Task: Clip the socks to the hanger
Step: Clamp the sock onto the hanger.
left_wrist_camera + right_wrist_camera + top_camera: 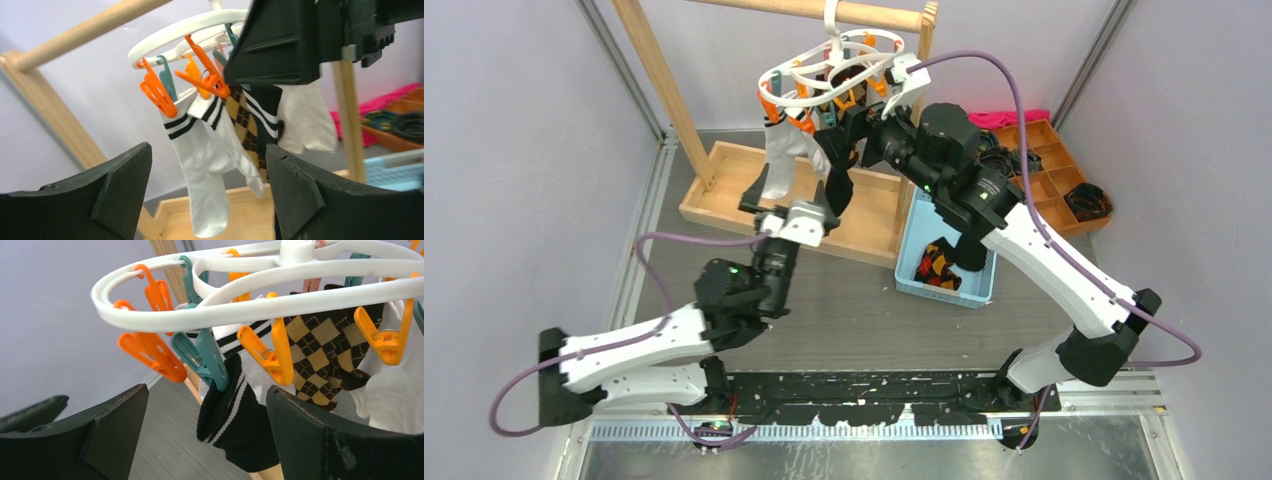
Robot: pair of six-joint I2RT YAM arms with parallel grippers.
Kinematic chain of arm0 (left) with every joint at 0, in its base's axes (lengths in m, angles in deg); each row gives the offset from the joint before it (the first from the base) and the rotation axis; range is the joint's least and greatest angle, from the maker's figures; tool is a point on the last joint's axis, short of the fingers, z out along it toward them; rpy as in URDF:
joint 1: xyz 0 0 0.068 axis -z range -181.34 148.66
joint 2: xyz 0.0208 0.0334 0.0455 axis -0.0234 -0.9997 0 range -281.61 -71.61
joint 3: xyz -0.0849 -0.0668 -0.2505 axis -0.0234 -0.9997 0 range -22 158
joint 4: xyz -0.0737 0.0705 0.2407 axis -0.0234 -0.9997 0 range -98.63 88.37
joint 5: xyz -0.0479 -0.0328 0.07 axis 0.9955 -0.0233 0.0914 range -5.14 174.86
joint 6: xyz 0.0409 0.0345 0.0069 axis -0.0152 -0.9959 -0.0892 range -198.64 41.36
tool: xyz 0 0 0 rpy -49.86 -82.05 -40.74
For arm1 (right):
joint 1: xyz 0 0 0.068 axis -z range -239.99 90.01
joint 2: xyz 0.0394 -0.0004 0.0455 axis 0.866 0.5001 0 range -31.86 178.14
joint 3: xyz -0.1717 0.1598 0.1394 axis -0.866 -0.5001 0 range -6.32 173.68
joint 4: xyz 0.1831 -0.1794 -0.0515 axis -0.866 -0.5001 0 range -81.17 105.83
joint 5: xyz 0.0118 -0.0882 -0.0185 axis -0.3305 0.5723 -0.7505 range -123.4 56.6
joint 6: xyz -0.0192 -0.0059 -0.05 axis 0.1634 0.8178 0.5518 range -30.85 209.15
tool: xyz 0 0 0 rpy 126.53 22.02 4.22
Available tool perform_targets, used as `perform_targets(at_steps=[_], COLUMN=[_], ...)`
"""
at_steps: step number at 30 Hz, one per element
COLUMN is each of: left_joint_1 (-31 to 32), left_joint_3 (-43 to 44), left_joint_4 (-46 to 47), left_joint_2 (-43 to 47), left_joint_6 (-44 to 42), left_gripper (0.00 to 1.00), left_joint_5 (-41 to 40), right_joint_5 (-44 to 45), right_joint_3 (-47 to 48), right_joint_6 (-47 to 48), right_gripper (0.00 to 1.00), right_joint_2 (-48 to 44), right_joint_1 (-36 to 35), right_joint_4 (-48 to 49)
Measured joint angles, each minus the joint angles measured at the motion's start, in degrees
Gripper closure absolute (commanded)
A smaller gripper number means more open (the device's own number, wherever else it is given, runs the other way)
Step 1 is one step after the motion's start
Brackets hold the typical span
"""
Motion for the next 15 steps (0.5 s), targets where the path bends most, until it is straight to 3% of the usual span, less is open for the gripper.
perform_targets(at_steps=[7, 15], left_joint_1=[-0.04, -0.11], left_joint_3=[0.17, -0.33], left_joint_4=[-28.41, -43.08], left_joint_2=[15.17, 16.22], left_joint_6=[21.90, 34.84], left_gripper=[0.08, 0.00], left_joint_5=[5.90, 7.28], right_joint_5=[-8.20, -21.90], right_joint_3=[-4.70, -9.49], right_joint_6=[3.48, 5.14], right_gripper=[0.04, 0.04], right_joint_2=[-7.41, -13.81], right_joint_1=[2.95, 10.67], right_joint_4=[-0.83, -0.83])
